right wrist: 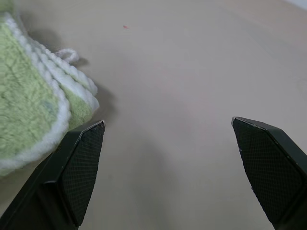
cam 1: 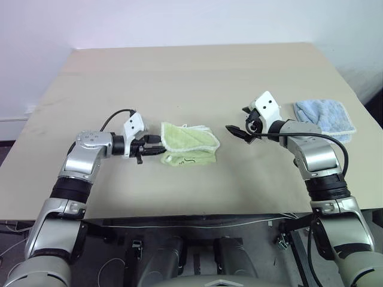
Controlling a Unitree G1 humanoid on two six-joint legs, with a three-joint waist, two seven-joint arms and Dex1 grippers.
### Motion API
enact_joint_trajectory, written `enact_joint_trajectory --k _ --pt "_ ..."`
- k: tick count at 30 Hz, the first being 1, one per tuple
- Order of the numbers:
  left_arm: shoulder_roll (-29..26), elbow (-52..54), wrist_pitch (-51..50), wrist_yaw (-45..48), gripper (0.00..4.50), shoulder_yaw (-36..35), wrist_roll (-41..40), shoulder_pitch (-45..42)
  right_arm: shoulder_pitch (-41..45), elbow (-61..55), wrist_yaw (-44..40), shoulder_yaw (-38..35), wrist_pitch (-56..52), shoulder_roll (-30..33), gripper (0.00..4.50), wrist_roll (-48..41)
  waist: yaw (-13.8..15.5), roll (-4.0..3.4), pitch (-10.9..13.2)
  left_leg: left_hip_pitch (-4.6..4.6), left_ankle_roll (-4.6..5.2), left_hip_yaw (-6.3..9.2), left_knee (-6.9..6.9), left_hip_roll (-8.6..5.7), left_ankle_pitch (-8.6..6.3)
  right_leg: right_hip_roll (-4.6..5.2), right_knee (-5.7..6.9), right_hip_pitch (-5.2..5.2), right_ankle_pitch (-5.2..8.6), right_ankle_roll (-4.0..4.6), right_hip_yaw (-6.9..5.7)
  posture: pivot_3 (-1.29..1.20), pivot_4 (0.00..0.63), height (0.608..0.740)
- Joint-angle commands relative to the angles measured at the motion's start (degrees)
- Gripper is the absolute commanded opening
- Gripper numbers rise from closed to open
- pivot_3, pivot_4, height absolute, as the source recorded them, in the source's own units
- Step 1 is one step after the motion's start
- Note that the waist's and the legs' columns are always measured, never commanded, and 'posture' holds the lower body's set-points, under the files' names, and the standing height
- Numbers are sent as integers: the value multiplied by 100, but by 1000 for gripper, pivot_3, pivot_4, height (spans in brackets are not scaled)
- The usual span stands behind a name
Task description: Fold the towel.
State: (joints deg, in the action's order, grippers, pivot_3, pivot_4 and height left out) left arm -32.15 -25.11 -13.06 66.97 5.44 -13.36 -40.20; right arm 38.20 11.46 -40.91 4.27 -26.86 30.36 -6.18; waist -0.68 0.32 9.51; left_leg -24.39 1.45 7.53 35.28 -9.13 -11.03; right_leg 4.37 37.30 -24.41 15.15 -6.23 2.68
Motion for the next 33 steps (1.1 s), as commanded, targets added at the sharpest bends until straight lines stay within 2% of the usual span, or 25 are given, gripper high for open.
enact_joint_trajectory --k 1,9,17,21,25,28,31,33 --pt "110 -33 -256 -141 1883 -181 -143 -341 44 -74 -7 19 169 33 4500 80 -5 0 0 0 0 0 0 0 0 0 1 0 0 0 0 0 150 740" --pt "8 -76 -357 292 1883 107 42 -413 76 -19 1 40 206 -28 4500 117 -29 0 0 0 -3 -3 0 1 3 -4 11 -5 0 0 5 0 150 740" --pt "845 -1034 281 -385 1883 80 304 -1122 36 -45 44 133 209 -37 4500 207 12 2 0 -1 -2 5 23 -2 2 -1 15 6 -1 -1 -6 0 150 740" --pt "1157 -997 301 -142 1883 -122 -98 -1154 -15 -129 56 121 170 -37 4500 177 -44 1 0 -1 -2 2 21 -1 2 -2 16 2 -1 -1 -1 0 150 740" --pt "1011 -501 53 402 1883 25 -193 -865 -22 -175 140 40 130 -41 4500 149 -57 1 0 -1 -2 2 19 0 2 -5 23 -3 -1 -1 2 0 150 740" --pt "875 -346 -247 399 1883 -98 -269 -811 82 -83 276 -109 52 -71 4500 76 -41 1 0 -1 -3 2 22 0 3 -5 26 -2 -1 -1 2 0 150 740" --pt "737 -76 -331 74 2429 -379 -355 -736 201 -194 219 -411 -237 -180 4500 -336 -19 1 0 -1 -3 3 29 0 3 -5 29 -1 -1 -1 2 0 150 740" --pt "624 251 -484 1 3068 -565 -521 -603 249 -399 105 -593 -586 -278 4500 -712 -24 1 0 -2 -2 3 31 0 2 -5 30 0 -1 -1 2 0 150 740"
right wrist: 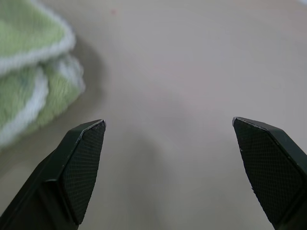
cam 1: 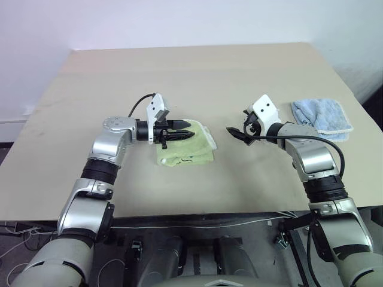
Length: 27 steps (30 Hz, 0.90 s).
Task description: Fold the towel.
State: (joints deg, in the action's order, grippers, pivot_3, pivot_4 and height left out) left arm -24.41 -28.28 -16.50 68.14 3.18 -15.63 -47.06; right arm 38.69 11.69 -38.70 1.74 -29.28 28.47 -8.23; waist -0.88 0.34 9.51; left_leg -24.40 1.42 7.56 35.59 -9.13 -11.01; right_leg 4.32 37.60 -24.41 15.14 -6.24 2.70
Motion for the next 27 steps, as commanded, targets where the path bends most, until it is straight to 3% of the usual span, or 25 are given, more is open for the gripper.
enact_joint_trajectory --k 1,2,5,8,11,17,22,27 --pt "-205 734 -149 -133 3385 -404 -340 174 208 -517 -165 -389 -471 -127 4500 -649 -13 0 0 0 0 0 -1 0 0 0 0 0 0 0 0 0 150 740" --pt "-253 922 -199 -198 3723 -482 -393 282 196 -619 -221 -402 -543 -156 4500 -761 -12 0 0 0 0 0 -2 0 0 0 0 -1 0 0 1 0 150 740" --pt "-369 1456 -297 -458 4500 -647 -478 597 149 -933 -443 -412 -787 -260 3944 -1158 -10 -1 0 1 0 0 -4 1 0 0 0 -1 0 0 1 0 150 740" --pt "-490 2068 -581 -544 4500 -755 -717 939 185 -1122 -470 -415 -953 -428 2991 -1444 -16 -1 0 1 0 0 -2 1 0 0 1 -1 0 1 2 0 150 740" --pt "-549 2515 -1028 -503 3865 -898 -1198 1117 206 -1163 -441 -312 -1001 -533 1989 -1508 13 -1 0 1 0 1 0 1 -1 0 3 1 0 1 0 0 150 740" --pt "-586 2990 -1249 -757 1841 -857 -1318 1386 249 -1096 -519 19 -952 -721 1 -1470 8 -1 -1 3 -1 3 4 0 -1 1 2 6 0 1 -4 0 150 740" --pt "-739 2932 -1146 -702 136 -394 -911 1535 545 -654 -388 310 -668 -1046 0 -1222 -17 -1 -1 4 -1 2 2 0 -1 0 4 4 0 1 -3 0 150 740" --pt "-470 1804 -302 -823 18 -34 -350 1223 917 242 -117 380 -211 -1582 0 -956 6 -2 -1 13 -5 2 0 0 0 -2 7 3 0 3 -3 0 150 740"
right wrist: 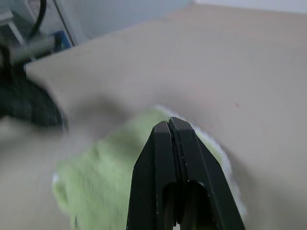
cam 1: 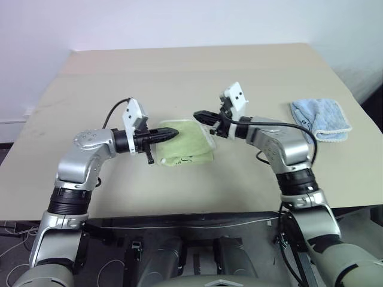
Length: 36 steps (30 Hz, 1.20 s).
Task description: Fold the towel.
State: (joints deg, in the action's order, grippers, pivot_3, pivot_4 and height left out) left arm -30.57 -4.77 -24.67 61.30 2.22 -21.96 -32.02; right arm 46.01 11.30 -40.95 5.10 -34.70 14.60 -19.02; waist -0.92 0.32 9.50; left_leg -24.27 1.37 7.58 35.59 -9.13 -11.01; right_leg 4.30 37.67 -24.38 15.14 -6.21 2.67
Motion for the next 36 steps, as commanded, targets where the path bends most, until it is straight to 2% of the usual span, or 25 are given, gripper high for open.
enact_joint_trajectory --k 1,6,10,15,19,21,24,31,35,36 --pt "259 -887 659 -198 18 104 377 -425 204 412 126 76 399 -293 0 159 26 0 0 1 0 1 0 0 0 -1 -1 -3 0 0 -1 0 150 740" --pt "507 -1883 1463 -85 18 437 902 -620 -41 776 137 311 538 -497 0 409 9 1 0 2 1 2 2 -4 0 3 -7 -4 -1 -1 -4 0 150 740" --pt "278 -1691 1354 294 18 544 894 -172 -508 571 191 542 415 -415 0 619 -37 1 -1 1 2 0 -19 -3 1 2 -11 -4 0 0 2 0 150 740" --pt "-101 -1117 1035 574 18 617 846 507 -878 334 384 677 233 -624 0 702 -160 -6 -5 4 -7 -3 -34 3 5 -3 -5 -7 1 2 11 0 150 740" --pt "-47 -1229 1159 286 18 560 992 517 -800 435 436 682 284 -710 0 763 -151 -5 -6 64 -16 -2 -41 3 -3 -5 -9 29 1 2 13 0 150 740" --pt "78 -1111 996 212 18 268 629 417 -669 325 241 518 221 -706 0 536 -152 -5 -6 79 -17 -1 -43 3 -4 -5 -9 42 1 2 13 0 150 740" --pt "68 -774 679 71 0 -166 207 338 -563 -128 -137 175 -155 -560 545 1 -156 -3 -5 77 -17 0 -43 3 -4 -5 -8 39 1 2 12 0 150 740" --pt "-352 79 -981 -815 2255 -1212 -611 234 -354 -724 -375 -403 -840 -5 2950 -655 -148 -3 -4 70 -16 0 -48 3 -4 -5 -16 33 2 2 13 0 150 740" --pt "-585 517 -2219 -1316 3609 -1767 -1166 474 -343 -804 -603 -381 -845 406 4324 -644 -155 -3 -4 70 -15 0 -48 3 -5 -5 -18 34 2 2 13 0 150 740" --pt "-654 628 -2315 -1338 3942 -1768 -1166 649 -341 -806 -697 -322 -802 510 4500 -612 -160 -3 -4 70 -15 -1 -49 3 -5 -5 -19 35 2 2 13 0 150 740"
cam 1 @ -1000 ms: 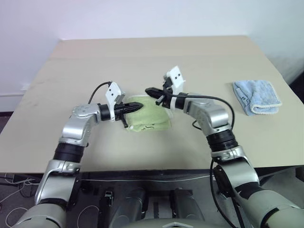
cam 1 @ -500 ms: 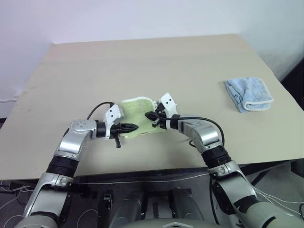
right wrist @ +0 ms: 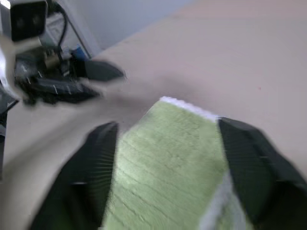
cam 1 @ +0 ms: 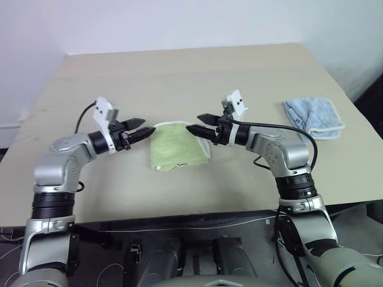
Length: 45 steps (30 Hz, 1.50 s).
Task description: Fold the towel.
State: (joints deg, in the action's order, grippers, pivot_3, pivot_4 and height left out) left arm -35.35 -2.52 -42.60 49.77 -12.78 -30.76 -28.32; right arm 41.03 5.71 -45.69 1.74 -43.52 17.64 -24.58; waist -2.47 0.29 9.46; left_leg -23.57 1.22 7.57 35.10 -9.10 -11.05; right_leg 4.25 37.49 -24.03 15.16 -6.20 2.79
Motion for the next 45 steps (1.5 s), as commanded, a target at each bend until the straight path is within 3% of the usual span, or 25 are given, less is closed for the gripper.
enact_joint_trajectory --k 1,2,11,17,21,26,32,45 --pt "-149 461 -737 -304 4289 -356 -404 370 159 -254 -317 70 123 294 4500 -35 -4 -1 0 0 0 0 -2 0 0 0 -2 0 0 0 0 0 150 740" --pt "-69 499 -1038 -477 4474 -496 -599 411 164 -264 -397 113 154 365 4500 -29 3 0 0 0 0 -1 -5 0 0 0 -4 0 0 0 1 0 150 740" --pt "1011 -372 -4046 -2604 4474 -1688 -1259 -345 358 20 -334 231 326 432 4500 172 133 6 3 0 0 2 5 1 0 0 -4 7 -1 -2 -5 0 150 740" --pt "1601 -995 -4870 -3121 4474 -2394 -1279 -986 386 115 -498 376 453 604 4500 372 168 9 3 -2 0 2 1 1 -1 -1 -13 6 -1 -2 -7 0 150 740" --pt "1812 -1956 -4990 -3442 4474 -2787 -1299 -1429 441 175 -491 342 515 715 4500 440 177 9 2 -2 -1 2 4 0 -1 0 -13 10 -1 -2 -9 0 150 740" --pt "1992 -2166 -4990 -3422 4474 -2362 -1724 -1286 376 109 -518 292 509 919 4500 477 195 10 2 -2 -1 3 3 -1 -1 5 -17 19 -1 -2 -11 0 150 740" --pt "1937 -2495 -4990 -3106 4474 -1774 -2203 -1362 -20 -406 -1152 319 541 1668 4500 407 282 11 2 -2 10 8 6 -6 -9 13 -39 40 -1 -3 -21 0 150 740" --pt "2439 -2837 -4597 -2743 4474 -1196 -1504 -1536 -140 -395 -1246 151 704 2250 4500 517 496 10 1 1 11 14 11 -11 -11 27 -50 59 2 -9 -37 0 150 740"
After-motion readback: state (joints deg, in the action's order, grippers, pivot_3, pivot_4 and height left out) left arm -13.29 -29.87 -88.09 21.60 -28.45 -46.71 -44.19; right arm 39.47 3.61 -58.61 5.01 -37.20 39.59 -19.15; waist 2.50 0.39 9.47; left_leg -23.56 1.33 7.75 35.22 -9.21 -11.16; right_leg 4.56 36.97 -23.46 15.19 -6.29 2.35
